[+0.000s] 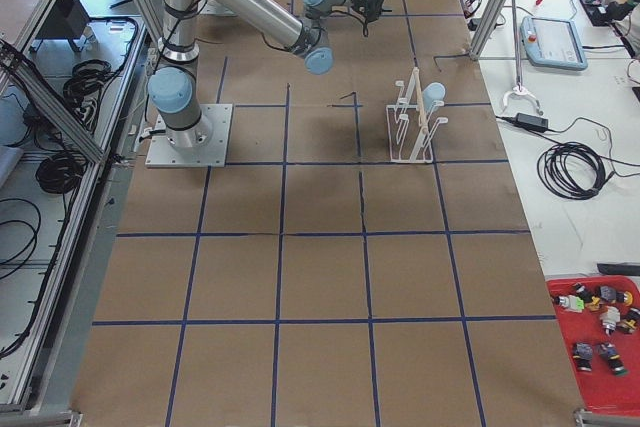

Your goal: Transfer IKEA cup to right arm and place on rack

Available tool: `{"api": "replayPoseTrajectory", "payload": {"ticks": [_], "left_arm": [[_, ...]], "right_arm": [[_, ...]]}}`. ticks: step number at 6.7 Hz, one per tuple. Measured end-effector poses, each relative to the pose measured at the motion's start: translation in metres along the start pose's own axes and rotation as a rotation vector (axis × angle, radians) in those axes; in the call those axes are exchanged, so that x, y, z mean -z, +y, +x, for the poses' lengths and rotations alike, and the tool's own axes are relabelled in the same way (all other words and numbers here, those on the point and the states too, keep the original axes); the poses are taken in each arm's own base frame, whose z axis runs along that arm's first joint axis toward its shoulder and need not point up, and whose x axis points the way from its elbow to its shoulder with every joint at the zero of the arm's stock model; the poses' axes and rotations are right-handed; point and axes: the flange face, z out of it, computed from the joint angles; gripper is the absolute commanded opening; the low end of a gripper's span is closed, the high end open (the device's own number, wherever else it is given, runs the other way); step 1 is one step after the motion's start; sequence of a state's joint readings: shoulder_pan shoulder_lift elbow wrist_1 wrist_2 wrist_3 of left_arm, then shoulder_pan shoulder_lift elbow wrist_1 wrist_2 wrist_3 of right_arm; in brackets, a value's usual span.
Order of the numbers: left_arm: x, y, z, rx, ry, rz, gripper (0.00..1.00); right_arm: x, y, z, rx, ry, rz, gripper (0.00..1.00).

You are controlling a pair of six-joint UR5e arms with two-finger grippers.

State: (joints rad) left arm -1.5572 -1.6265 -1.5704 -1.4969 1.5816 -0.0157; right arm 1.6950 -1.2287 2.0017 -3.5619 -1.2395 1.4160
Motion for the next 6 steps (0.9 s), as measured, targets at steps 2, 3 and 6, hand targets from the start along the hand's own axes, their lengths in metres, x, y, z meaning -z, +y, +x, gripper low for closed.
{"api": "replayPoseTrajectory", "payload": {"ticks": [2,3,6], "left_arm": [[-0.0004,0.0001,-0.0001,0.001,0.000,-0.001,1.00],[-0.0009,-0.0001,-0.0001,0.001,0.000,-0.002,1.00],[-0.0031,0.0011,-0.0023,-0.007,0.000,-0.009,1.00]], "right_arm": [[-0.0003,0.0000,0.0004,-0.001,0.001,0.000,1.00],[-0.0004,0.0000,0.0009,-0.001,0.003,0.000,1.00],[-0.0008,-0.0001,0.0013,-0.002,0.005,-0.001,1.00]]}}
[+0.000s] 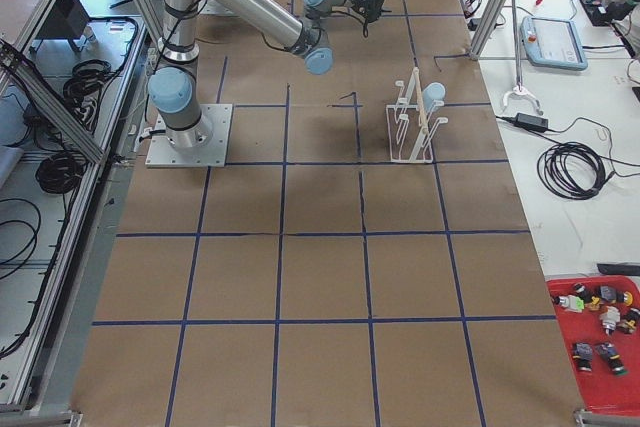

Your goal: Transfer IKEA cup to right arm and place on rack

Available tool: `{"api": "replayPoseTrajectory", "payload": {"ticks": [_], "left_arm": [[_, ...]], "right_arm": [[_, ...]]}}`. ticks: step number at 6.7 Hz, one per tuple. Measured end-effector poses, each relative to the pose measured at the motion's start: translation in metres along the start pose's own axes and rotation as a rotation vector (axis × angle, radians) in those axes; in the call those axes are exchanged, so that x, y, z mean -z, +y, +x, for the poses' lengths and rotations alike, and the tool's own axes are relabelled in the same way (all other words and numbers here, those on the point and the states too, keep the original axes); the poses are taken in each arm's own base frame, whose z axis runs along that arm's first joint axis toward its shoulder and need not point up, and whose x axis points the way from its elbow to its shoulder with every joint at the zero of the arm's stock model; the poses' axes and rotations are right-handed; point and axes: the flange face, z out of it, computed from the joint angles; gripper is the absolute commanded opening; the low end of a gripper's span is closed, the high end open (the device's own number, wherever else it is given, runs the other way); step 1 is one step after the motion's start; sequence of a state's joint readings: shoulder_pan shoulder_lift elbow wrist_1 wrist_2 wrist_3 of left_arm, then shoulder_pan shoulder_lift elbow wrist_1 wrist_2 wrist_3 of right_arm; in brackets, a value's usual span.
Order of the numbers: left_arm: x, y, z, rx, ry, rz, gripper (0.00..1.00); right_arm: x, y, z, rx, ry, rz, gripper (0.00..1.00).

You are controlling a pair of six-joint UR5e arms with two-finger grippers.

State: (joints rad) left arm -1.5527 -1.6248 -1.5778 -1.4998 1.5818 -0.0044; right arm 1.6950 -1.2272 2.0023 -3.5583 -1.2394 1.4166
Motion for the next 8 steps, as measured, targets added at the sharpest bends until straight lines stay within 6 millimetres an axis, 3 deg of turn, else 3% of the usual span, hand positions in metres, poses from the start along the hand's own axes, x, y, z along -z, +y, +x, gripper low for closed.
{"api": "replayPoseTrajectory", "payload": {"ticks": [4,5,8], "left_arm": [[-0.017,0.013,-0.033,-0.056,-0.009,-0.037,1.00],[-0.023,0.012,-0.060,-0.074,-0.021,-0.052,0.99],[-0.066,0.026,-0.173,-0.110,-0.012,-0.075,0.99]], "right_arm": [[0.000,0.000,0.000,0.000,0.000,0.000,1.00],[0.000,0.000,0.000,0.000,0.000,0.000,1.00],[0.000,0.000,0.001,0.000,0.000,0.000,1.00]]}}
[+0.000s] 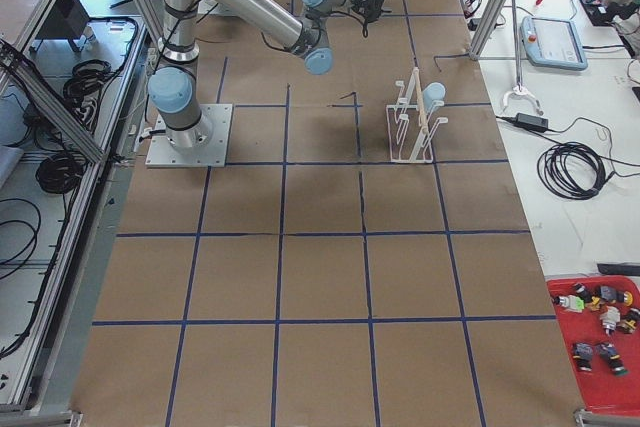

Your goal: Transfer IKEA cup to right arm and place on rack

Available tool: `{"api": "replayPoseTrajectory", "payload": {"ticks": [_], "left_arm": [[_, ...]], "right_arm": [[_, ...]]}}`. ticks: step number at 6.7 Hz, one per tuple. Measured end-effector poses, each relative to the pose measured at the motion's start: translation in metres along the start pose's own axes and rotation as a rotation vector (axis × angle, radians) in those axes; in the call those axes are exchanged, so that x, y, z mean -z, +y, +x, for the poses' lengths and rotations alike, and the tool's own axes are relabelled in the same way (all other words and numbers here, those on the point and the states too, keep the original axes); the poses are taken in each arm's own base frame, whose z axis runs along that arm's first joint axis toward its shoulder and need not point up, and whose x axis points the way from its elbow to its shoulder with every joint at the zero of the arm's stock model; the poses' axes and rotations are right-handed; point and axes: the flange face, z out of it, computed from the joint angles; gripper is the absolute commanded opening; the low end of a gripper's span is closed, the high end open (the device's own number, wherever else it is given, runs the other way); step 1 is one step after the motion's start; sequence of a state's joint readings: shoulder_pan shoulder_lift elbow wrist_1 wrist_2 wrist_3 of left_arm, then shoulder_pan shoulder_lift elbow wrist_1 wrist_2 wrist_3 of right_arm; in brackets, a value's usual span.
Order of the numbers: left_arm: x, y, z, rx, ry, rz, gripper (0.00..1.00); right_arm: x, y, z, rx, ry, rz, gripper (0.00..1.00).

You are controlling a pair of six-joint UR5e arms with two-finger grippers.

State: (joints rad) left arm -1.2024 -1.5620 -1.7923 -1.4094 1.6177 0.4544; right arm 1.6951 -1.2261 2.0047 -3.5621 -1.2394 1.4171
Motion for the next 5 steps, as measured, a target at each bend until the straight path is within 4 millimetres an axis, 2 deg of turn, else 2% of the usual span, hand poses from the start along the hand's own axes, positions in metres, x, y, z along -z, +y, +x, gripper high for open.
{"api": "replayPoseTrajectory", "payload": {"ticks": [1,2,3,5], "left_arm": [[-0.021,0.009,-0.023,-0.014,-0.003,0.011,0.99],[-0.043,0.018,-0.034,-0.015,0.000,0.010,0.99],[-0.064,0.026,-0.037,-0.012,0.005,0.003,0.99],[-0.092,0.044,-0.037,0.006,0.023,-0.025,0.99]], "right_arm": [[0.000,0.000,0.000,0.001,0.000,0.000,1.00],[0.000,0.000,0.001,0.001,0.000,0.000,1.00],[0.000,0.000,0.001,0.001,0.001,0.000,1.00],[0.000,0.000,0.001,0.001,0.001,0.000,1.00]]}}
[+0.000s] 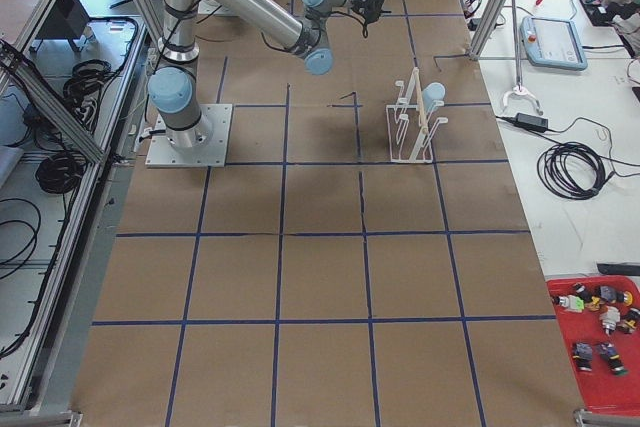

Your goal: Transfer IKEA cup to right arm and place on rack

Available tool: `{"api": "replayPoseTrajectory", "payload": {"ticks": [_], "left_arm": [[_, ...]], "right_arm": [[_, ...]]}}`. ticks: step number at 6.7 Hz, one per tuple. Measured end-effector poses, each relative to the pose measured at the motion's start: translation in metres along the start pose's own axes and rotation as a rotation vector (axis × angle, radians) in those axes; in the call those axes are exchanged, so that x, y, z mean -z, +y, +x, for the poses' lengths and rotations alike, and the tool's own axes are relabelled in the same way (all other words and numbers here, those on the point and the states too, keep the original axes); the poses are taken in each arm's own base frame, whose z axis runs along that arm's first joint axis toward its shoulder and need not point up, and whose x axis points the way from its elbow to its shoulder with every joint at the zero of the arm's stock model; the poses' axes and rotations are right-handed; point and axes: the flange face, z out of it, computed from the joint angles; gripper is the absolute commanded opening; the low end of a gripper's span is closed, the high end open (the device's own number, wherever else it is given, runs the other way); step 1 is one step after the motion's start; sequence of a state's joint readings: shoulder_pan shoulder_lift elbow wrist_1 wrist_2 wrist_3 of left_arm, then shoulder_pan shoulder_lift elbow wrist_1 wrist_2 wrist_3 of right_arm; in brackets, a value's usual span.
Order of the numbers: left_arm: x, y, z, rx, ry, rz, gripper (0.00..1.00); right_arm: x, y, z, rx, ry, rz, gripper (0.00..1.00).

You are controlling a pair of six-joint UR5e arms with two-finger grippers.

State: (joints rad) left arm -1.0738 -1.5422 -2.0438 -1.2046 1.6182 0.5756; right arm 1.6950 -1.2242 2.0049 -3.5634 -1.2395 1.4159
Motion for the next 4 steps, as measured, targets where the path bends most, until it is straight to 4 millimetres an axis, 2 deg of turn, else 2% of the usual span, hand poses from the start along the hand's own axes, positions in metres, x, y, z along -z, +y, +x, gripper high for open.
{"api": "replayPoseTrajectory", "payload": {"ticks": [2,4], "left_arm": [[-0.028,0.022,-0.002,0.034,0.021,-0.025,0.99],[-0.042,0.029,-0.002,0.042,0.023,-0.025,0.97]], "right_arm": [[0.000,0.000,0.000,-0.001,0.000,0.000,1.00],[0.000,0.000,0.000,0.000,0.000,0.000,1.00]]}}
